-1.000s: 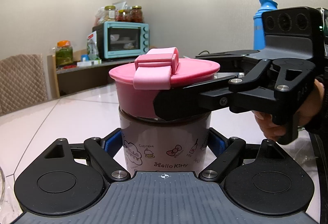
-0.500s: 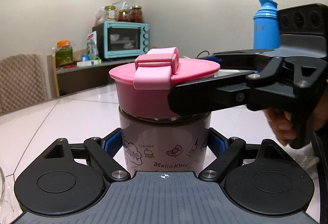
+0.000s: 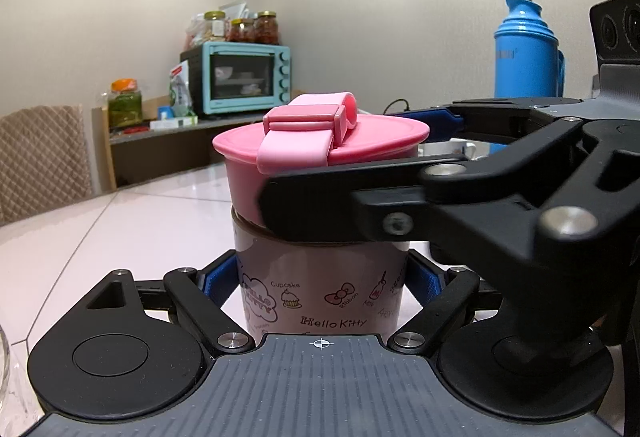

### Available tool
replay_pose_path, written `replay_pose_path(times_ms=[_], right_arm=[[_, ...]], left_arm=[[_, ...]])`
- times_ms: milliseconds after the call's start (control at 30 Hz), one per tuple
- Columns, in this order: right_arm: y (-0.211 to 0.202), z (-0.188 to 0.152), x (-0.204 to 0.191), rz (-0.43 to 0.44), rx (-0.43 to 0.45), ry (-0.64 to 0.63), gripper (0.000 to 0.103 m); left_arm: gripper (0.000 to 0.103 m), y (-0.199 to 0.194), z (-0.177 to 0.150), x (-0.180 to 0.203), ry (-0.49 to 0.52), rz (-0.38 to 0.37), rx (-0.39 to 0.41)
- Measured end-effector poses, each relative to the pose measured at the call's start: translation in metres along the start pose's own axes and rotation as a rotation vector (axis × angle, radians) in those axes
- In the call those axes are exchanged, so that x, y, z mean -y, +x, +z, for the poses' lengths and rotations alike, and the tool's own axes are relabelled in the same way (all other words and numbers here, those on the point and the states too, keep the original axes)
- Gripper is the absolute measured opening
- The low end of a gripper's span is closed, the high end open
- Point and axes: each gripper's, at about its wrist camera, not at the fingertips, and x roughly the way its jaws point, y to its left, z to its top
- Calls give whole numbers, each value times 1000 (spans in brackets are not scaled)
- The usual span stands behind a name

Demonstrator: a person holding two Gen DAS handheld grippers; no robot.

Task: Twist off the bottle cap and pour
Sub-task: 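Twist the pink lid further and lift it off with the right gripper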

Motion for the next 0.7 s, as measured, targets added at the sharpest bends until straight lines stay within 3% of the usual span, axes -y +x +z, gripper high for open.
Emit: replay_pose_path(times_ms=[133, 233, 400, 500, 700], right_arm=[[4, 0, -3, -39, -16, -11, 96], [8, -2, -4, -60, -43, -1, 86], [7, -4, -4, -53, -39, 1, 85], [5, -6, 5, 9, -27, -11, 85], [7, -12, 46, 245, 14, -33, 85]], left_arm=[[90, 0, 0, 0, 0, 0, 0], [90, 0, 0, 0, 0, 0, 0], [90, 0, 0, -1, 0, 1, 1], [90, 0, 0, -2, -3, -2, 1], [89, 0, 0, -3, -1, -2, 1]])
